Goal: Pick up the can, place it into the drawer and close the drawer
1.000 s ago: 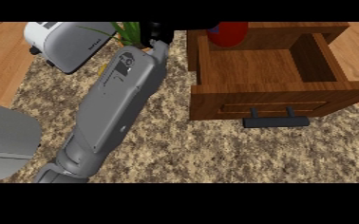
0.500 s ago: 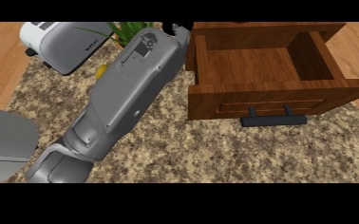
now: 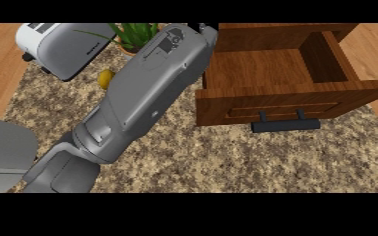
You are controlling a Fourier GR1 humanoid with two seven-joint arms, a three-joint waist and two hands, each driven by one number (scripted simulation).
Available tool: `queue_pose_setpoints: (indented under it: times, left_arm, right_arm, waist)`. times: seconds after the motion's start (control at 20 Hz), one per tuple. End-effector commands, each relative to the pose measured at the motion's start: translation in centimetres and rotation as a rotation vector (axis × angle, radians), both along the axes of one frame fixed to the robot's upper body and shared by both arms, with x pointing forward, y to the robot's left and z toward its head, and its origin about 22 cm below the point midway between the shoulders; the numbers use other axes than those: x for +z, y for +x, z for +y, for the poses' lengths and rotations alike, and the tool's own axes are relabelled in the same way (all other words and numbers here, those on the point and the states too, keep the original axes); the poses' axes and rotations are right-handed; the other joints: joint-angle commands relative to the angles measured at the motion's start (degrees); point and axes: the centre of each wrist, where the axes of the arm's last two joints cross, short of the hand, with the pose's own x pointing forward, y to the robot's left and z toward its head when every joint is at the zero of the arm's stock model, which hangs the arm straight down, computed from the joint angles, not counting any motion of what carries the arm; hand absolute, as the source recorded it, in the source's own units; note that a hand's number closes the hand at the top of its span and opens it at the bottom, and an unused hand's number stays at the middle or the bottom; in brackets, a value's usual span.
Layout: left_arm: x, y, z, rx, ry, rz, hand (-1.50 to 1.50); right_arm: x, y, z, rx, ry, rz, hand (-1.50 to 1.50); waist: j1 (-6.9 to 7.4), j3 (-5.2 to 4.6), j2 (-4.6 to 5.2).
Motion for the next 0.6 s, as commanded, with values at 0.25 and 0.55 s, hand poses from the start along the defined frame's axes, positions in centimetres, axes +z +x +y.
queue_pose_setpoints:
  times: [0.25, 0.55]
  left_arm:
    - [-2.3, 0.3, -0.2, 0.030, 0.030, 0.043, 1.50]
    - [-2.6, 0.4, -0.8, 0.067, 0.093, 0.030, 1.50]
  right_arm:
    - [0.3, 0.3, 0.8, 0.018, 0.016, -0.007, -1.50]
    - [-0.6, 0.7, -0.5, 0.016, 0.017, -0.012, -1.50]
  waist:
    - [-0.69, 0.01, 0.28]
    - [-2.00, 0.09, 0.53]
